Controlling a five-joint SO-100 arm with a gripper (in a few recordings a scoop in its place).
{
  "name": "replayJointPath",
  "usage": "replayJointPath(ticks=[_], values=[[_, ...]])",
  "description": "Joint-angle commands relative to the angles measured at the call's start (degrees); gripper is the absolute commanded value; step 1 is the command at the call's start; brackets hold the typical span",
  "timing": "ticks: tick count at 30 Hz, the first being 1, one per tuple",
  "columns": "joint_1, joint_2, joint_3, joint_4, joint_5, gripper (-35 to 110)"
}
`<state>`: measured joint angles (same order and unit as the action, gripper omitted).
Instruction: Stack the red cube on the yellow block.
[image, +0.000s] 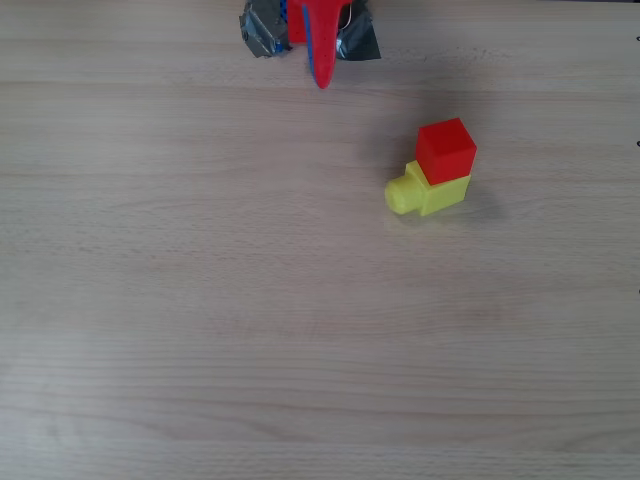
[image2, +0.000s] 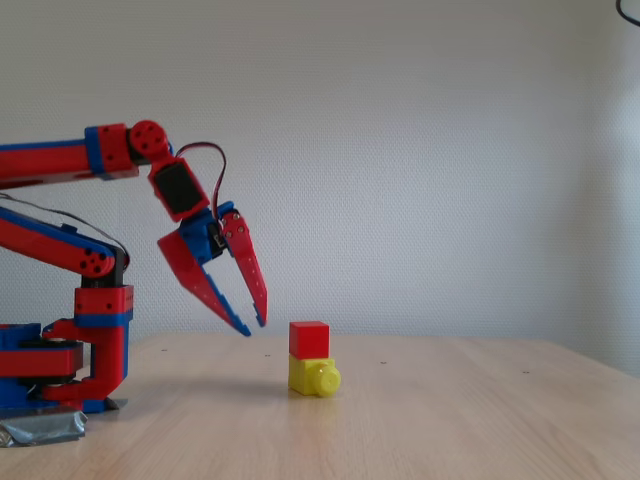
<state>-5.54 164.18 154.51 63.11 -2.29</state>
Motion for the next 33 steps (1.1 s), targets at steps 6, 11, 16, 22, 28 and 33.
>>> replayJointPath(ticks=[6,11,16,22,28,33], values=[[1.0,8.7,9.7,-5.5,-1.7,0],[1.7,16.1,15.2,-4.6,0.0,0],[1.5,20.7,15.9,1.8,1.3,0],[2.6,25.2,16.4,5.4,3.5,0],[2.6,25.2,16.4,5.3,3.6,6],[2.6,25.2,16.4,5.3,4.0,0]])
